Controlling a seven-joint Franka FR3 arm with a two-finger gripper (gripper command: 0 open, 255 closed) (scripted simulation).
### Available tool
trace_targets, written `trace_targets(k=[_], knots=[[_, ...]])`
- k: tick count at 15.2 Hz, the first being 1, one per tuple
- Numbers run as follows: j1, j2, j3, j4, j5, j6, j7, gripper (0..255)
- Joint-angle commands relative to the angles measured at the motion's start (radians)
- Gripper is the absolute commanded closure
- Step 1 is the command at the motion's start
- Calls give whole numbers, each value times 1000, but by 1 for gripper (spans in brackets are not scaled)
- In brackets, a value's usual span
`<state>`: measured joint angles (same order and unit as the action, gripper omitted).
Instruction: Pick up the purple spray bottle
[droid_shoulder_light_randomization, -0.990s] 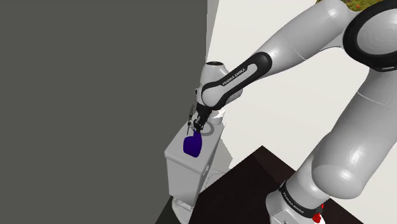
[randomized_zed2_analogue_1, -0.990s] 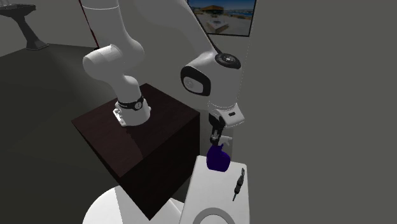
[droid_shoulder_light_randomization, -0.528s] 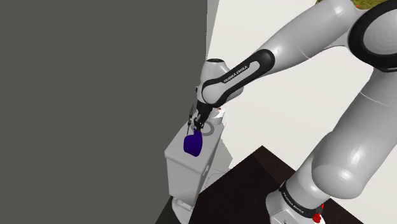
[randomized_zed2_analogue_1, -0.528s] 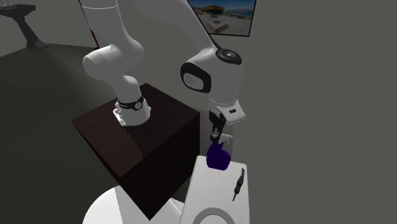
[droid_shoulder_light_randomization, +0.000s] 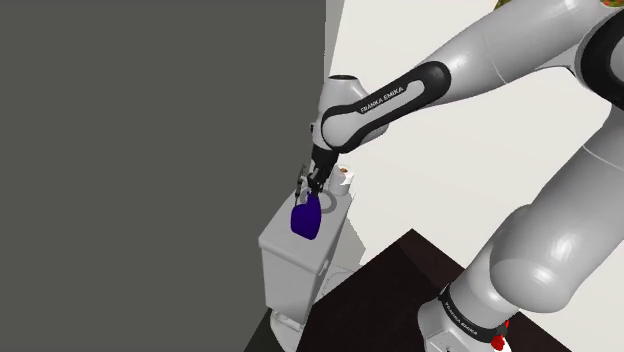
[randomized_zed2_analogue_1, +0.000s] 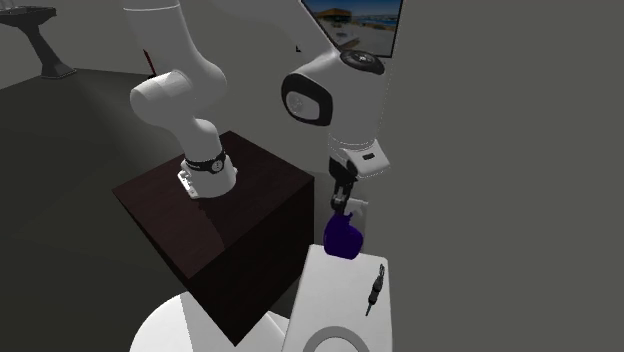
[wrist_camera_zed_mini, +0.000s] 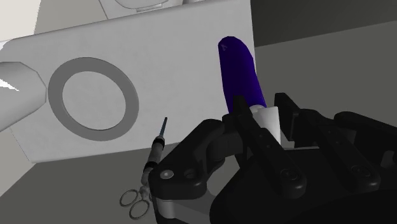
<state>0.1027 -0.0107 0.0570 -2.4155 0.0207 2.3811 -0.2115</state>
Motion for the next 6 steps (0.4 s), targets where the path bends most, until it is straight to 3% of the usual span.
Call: trace_targets(k=[1,6], knots=[[0,-16,0,11,1,-27,0,255],[0,-45,0,25,2,-71,-1,255]])
